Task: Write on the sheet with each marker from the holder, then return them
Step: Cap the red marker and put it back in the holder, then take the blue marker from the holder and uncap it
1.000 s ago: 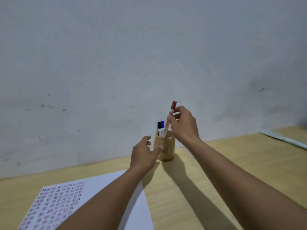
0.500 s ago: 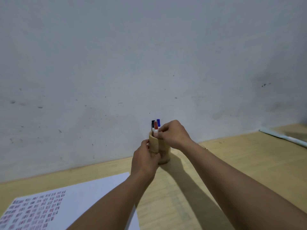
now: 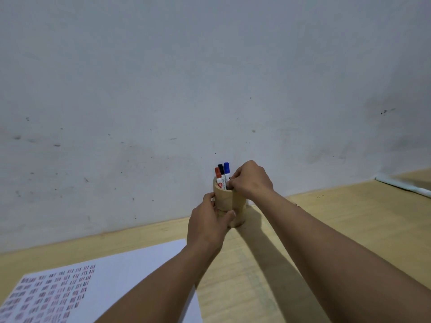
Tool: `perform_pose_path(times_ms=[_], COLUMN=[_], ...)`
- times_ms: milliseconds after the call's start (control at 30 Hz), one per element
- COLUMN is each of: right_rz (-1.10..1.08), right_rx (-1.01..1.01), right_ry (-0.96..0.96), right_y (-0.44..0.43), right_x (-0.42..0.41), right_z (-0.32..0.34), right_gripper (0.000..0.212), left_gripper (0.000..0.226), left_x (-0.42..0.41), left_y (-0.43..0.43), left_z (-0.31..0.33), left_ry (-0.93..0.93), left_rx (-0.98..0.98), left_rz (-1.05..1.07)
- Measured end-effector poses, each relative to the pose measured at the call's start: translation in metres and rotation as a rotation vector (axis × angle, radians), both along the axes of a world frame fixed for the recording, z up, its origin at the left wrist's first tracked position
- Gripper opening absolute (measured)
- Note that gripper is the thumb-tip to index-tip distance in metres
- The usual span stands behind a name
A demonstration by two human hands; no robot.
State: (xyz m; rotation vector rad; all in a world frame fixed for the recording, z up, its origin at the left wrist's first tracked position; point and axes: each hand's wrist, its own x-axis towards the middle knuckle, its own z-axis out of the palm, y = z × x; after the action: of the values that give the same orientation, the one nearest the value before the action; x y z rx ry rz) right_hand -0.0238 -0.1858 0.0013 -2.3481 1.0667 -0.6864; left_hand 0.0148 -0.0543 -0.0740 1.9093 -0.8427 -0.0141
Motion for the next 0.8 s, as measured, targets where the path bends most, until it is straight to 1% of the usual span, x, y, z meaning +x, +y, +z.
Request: perform_pose_path(times_ms=[100, 267, 433, 533, 667, 800], right_rz=[-0.006, 0.004, -0.002, -0.007, 0.022, 0.050], right_rx=[-0.006, 0.026, 0.020, 0.025, 0.069, 0.059], right_ry=[-0.006, -0.032, -0.072, -0.157, -0.350, -0.467], right_y=[0.002, 0.004, 0.006, 0.007, 0.013, 0.027], right_x=[0.001, 0.003, 0.004, -0.003, -0.018, -0.038], right_z=[-0.001, -0.003, -0.005, 0.000, 0.012, 0.033], right_gripper=[0.011, 0.021, 0.025, 0.020, 0.015, 0.016], left_gripper=[0.055, 0.053, 0.055, 0.058, 0.056, 0.055], left_x=[0.000, -0.001, 0.000, -0.003, -0.009, -0.019], left_y=[0.002, 0.002, 0.001, 0.002, 0.003, 0.010], left_z=[0.002, 0.002, 0.001, 0.003, 0.006, 0.016], left_ry=[0.000, -0.007, 0.003, 0.008, 0.024, 0.045], left_rx=[0.019, 0.032, 0.019, 0.016, 0.035, 0.057], left_rz=[0.004, 0.009, 0.012, 0.014, 0.017, 0.040])
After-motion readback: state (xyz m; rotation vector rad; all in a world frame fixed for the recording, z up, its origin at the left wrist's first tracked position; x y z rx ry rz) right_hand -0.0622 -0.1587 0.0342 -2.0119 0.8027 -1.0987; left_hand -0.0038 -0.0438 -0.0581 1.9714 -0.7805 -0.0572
